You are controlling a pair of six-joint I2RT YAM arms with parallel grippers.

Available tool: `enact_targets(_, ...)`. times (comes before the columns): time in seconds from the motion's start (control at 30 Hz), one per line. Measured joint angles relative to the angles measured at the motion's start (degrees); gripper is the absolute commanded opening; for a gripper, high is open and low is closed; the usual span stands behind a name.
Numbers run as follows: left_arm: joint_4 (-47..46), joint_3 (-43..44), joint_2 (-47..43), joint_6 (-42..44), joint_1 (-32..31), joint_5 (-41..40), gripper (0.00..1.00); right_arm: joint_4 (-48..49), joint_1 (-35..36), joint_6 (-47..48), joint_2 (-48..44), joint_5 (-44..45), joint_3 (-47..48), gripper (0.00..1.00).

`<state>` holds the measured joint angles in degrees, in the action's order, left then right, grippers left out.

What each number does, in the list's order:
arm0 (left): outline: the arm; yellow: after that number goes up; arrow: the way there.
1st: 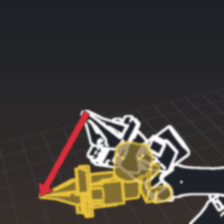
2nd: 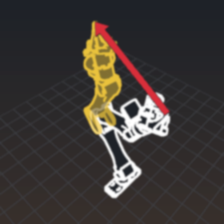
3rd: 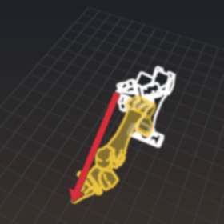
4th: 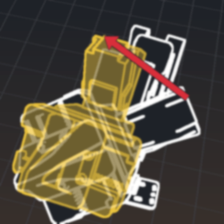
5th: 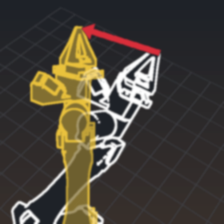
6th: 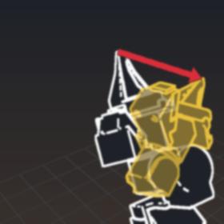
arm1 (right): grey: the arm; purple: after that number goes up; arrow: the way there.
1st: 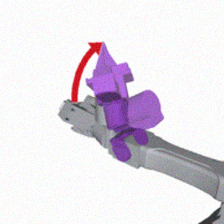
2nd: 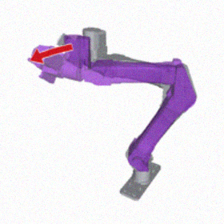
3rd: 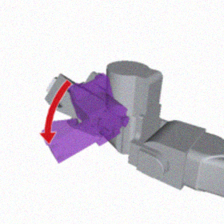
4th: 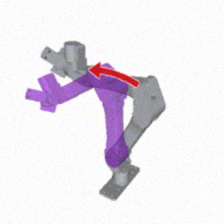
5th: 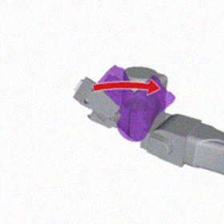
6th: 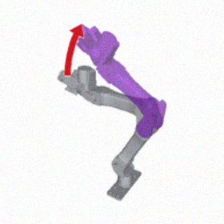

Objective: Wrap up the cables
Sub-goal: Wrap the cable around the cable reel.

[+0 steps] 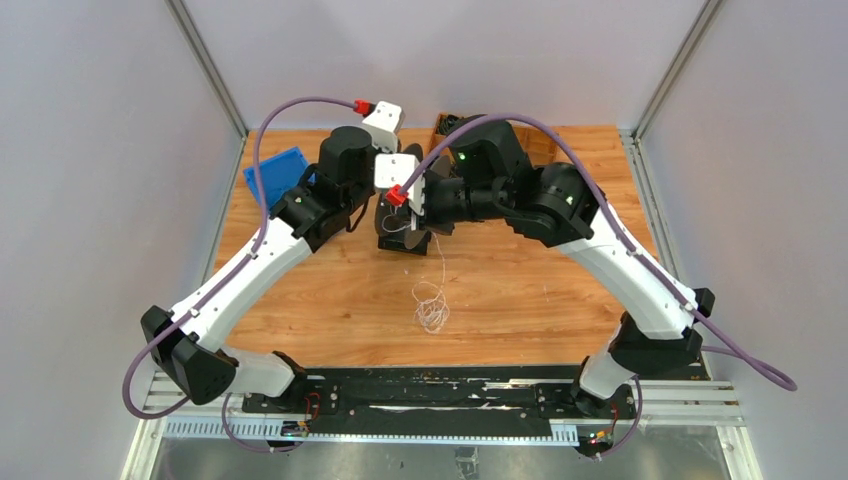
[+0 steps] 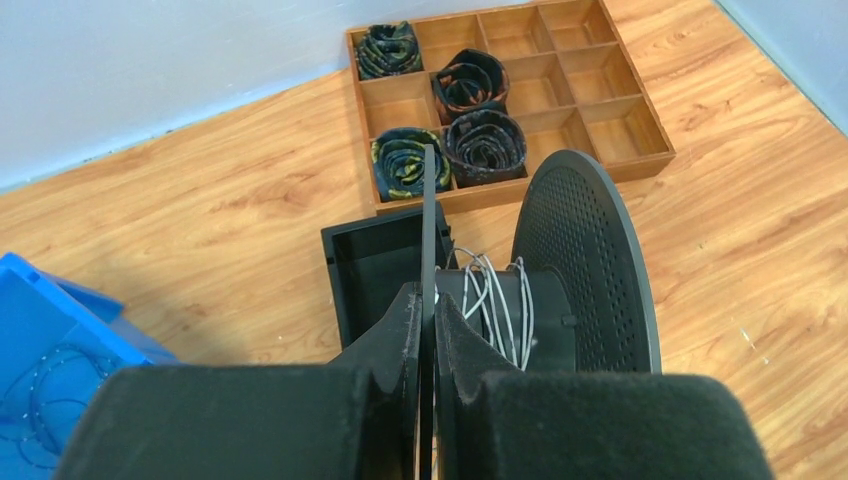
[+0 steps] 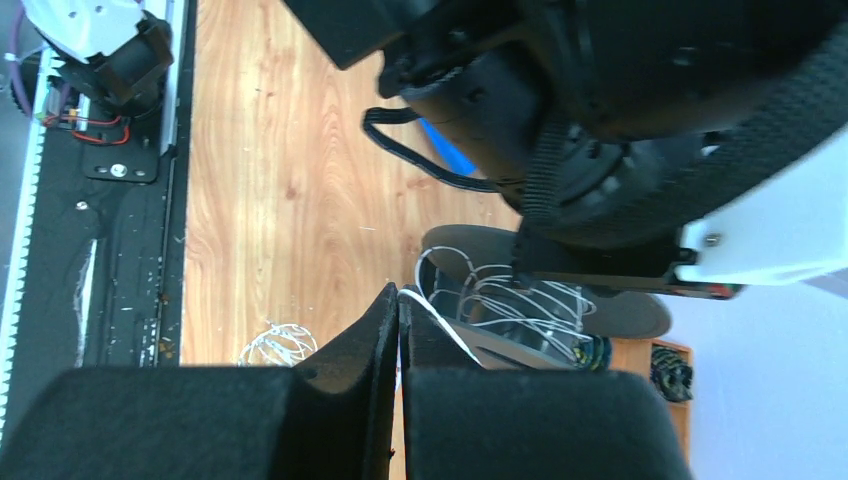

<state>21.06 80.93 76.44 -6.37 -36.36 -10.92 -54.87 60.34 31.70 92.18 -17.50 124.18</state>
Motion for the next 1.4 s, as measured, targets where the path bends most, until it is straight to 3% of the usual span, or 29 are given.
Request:
enact_targets(0.37,-0.5,-0.2,1.1,3.9,-4.2,-2.0,0.0,-0.3,-3.5,2.5,-0.2,0.2,2.3,0.0)
enact_targets(0.63,-1.7,-2.8,1.1,5.0,-4.7,-0.3,0.0,0.2,-12.6,3.5,-0.8,-0.1,3.8,0.01)
enact_targets(1.4,-4.3,-6.5,-3.1,10.0,-4.7,20.4,0.0,5.3,-37.1,4.0,-0.7,-11.8,-4.2,0.01)
